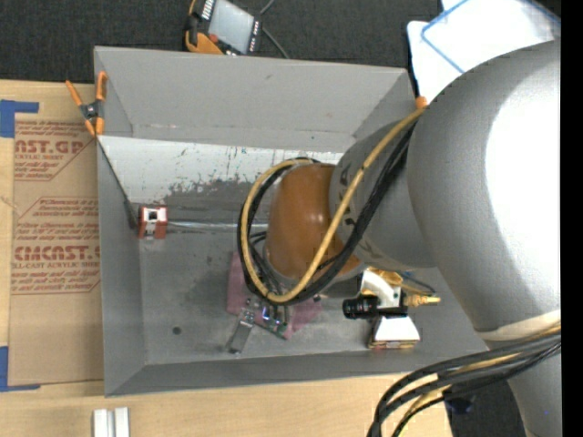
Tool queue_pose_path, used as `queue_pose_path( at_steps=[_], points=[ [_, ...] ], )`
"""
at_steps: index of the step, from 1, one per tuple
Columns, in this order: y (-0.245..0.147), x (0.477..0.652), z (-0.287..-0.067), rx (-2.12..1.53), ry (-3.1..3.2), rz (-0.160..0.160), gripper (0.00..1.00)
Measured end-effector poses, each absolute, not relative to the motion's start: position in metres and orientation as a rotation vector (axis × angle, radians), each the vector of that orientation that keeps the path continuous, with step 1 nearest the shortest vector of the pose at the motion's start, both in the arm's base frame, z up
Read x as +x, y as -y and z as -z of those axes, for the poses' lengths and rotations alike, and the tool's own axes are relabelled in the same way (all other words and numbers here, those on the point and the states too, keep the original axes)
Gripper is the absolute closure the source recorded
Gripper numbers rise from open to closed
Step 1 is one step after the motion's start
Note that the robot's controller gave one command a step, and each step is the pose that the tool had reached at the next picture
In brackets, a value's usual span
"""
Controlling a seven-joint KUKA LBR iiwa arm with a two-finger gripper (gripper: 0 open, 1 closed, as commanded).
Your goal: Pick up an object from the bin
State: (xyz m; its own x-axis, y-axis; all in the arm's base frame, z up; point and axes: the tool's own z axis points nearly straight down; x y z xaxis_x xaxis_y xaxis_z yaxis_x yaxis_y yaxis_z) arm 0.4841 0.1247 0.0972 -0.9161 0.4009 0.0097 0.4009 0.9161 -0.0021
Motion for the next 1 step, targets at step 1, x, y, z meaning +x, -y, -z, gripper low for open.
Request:
queue_pose_path(
  at_steps=[1],
  points=[
    [-0.1073,0.4869,-0.0694,-0.189,3.15,0.007,0.0]
  ],
)
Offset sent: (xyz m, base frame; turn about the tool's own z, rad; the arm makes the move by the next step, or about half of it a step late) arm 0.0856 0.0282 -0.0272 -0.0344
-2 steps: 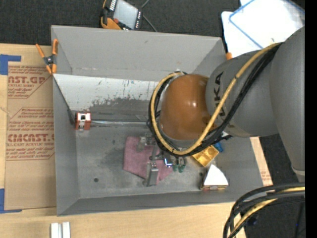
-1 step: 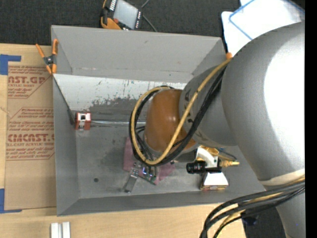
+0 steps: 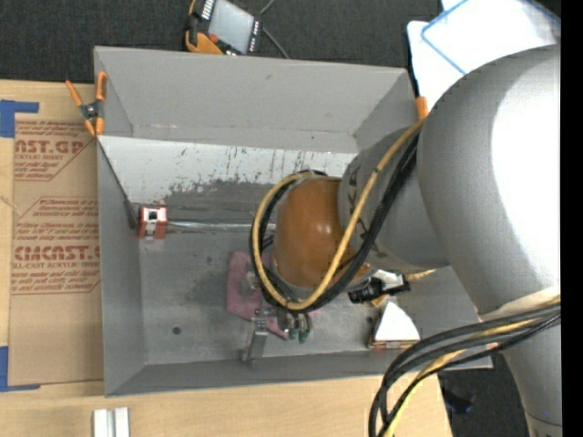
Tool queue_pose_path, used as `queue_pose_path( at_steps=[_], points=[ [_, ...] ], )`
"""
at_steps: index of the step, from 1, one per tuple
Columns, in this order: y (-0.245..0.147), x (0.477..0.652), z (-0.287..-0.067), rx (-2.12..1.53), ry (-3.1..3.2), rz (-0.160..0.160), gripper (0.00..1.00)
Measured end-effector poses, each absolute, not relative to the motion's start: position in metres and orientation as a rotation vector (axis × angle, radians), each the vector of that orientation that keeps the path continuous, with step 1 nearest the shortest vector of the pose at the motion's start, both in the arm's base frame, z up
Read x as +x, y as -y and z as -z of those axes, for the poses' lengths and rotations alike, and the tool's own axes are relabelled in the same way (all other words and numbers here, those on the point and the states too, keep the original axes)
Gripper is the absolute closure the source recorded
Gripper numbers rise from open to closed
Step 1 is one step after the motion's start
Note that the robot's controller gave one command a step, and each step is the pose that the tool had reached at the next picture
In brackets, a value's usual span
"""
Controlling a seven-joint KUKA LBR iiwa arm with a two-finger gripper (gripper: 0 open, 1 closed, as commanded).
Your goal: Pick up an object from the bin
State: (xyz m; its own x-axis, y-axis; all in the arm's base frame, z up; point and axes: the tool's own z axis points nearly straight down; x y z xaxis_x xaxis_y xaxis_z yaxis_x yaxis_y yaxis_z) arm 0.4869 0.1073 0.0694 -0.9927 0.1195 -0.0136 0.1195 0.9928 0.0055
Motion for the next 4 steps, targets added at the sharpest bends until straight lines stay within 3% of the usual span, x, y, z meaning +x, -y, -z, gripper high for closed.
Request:
queue_pose_path(
  at_steps=[1,2,4],
  points=[
    [-0.154,0.571,-0.071,0.589,-3.085,-0.006,1.0],
    [-0.154,0.571,-0.071,0.588,-3.085,-0.006,1.0],
    [-0.154,0.569,-0.121,0.587,-3.091,-0.004,1.0]
  ],
)
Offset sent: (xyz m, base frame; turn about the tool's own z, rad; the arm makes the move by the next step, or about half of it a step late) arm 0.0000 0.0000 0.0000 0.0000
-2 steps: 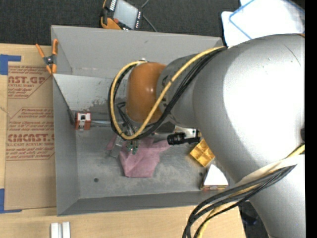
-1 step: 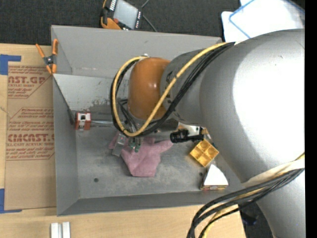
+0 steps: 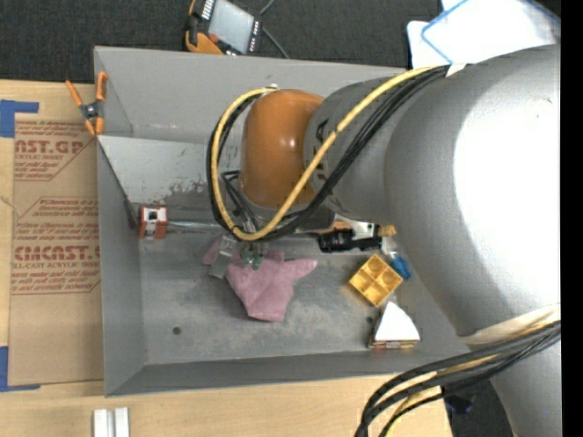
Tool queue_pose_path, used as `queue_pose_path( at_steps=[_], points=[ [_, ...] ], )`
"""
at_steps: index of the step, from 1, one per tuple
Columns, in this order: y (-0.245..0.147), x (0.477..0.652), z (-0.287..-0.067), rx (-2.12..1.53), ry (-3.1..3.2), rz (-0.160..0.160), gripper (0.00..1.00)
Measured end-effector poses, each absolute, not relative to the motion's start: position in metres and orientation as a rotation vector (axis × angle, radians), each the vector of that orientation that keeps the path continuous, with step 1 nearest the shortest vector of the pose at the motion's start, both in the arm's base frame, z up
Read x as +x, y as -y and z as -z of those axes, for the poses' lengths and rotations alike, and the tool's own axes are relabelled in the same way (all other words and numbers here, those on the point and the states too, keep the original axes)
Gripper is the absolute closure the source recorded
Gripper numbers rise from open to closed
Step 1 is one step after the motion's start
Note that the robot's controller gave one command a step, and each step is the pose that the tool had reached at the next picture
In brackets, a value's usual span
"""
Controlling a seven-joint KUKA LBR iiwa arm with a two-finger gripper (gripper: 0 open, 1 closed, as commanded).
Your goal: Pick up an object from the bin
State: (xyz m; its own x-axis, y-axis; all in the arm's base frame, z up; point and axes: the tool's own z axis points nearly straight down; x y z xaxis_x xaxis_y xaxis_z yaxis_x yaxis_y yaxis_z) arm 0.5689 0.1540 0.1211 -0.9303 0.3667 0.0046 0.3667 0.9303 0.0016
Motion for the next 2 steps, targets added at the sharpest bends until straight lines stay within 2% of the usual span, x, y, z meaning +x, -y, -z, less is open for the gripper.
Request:
queue_pose_path(
  at_steps=[2],
  points=[
    [-0.155,0.569,-0.17,-0.584,3.082,0.005,1.0]
  ],
)
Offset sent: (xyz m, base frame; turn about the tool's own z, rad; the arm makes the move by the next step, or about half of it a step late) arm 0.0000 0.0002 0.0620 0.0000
